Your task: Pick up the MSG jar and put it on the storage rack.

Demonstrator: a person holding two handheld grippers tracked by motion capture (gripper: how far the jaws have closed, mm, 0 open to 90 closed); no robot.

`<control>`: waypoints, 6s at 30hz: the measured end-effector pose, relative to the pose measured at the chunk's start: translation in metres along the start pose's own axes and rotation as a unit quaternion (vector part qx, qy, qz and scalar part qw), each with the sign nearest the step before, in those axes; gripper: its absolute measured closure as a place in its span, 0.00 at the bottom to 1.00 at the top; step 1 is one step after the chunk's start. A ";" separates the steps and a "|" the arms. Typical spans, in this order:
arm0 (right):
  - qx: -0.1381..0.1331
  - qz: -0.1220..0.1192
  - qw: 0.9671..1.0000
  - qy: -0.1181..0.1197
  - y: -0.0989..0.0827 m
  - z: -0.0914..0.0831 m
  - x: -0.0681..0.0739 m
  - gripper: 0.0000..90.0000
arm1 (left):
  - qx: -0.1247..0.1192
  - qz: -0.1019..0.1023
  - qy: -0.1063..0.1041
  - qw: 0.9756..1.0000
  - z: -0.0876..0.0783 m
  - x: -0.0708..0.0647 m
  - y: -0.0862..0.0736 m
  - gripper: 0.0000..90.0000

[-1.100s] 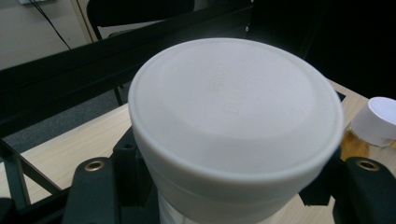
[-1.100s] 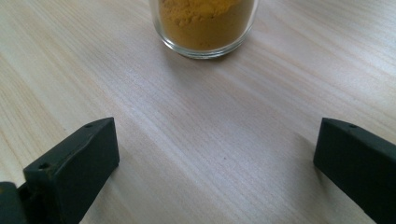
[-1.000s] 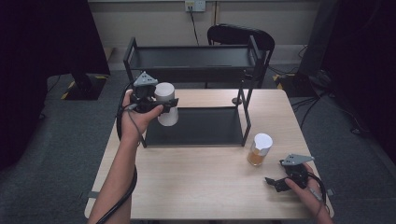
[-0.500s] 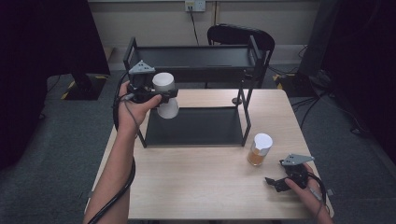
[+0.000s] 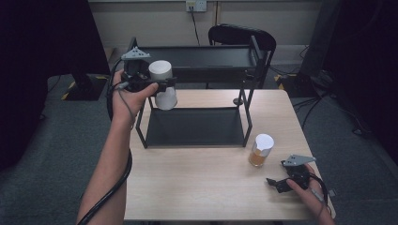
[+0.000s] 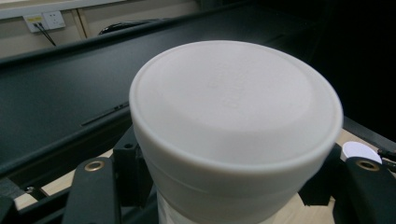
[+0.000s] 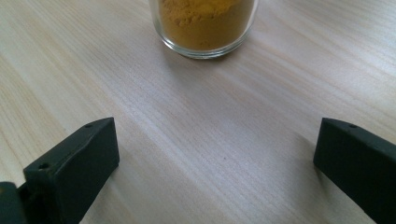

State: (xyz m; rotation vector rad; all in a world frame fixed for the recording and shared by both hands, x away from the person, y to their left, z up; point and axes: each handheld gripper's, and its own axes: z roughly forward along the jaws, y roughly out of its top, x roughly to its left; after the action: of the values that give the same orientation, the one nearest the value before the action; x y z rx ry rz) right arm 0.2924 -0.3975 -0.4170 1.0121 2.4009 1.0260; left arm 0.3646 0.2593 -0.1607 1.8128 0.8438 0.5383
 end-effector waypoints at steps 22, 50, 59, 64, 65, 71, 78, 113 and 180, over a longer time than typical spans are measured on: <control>0.000 0.000 1.000 0.000 0.000 0.000 0.000 0.00 | -0.006 0.003 -0.004 1.000 -0.008 -0.001 0.032 0.38; 0.001 0.000 1.000 0.000 0.000 0.000 0.000 0.00 | -0.014 0.008 -0.005 1.000 -0.009 0.000 0.064 0.38; 0.001 0.000 1.000 0.000 0.000 0.000 0.000 0.00 | -0.016 0.005 -0.006 1.000 -0.003 0.004 0.075 0.38; 0.000 0.001 1.000 0.000 0.000 0.000 0.000 0.00 | -0.016 0.008 -0.005 1.000 0.001 0.006 0.085 0.38; 0.000 0.001 1.000 0.000 0.000 0.000 0.000 0.00 | -0.017 0.008 -0.006 1.000 0.002 0.006 0.087 0.38; 0.001 0.000 1.000 0.000 0.000 0.000 0.000 0.00 | -0.015 0.011 -0.004 1.000 0.011 0.009 0.093 0.38; 0.001 0.000 1.000 0.000 0.000 0.000 0.000 0.00 | -0.014 0.011 -0.005 1.000 0.024 0.018 0.101 0.38; 0.001 0.000 1.000 0.003 0.001 0.000 -0.002 0.00 | 0.001 -0.004 0.002 1.000 0.076 0.039 0.110 0.38; 0.000 0.000 1.000 0.001 0.000 0.001 -0.001 0.00 | -0.014 -0.048 0.034 0.998 0.029 -0.010 0.015 0.01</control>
State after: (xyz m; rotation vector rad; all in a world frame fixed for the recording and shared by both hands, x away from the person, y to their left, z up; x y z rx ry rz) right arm 0.2934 -0.3977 -0.4170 1.0112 2.4026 1.0285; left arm 0.3827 0.2299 -0.1573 1.7266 0.9613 0.5499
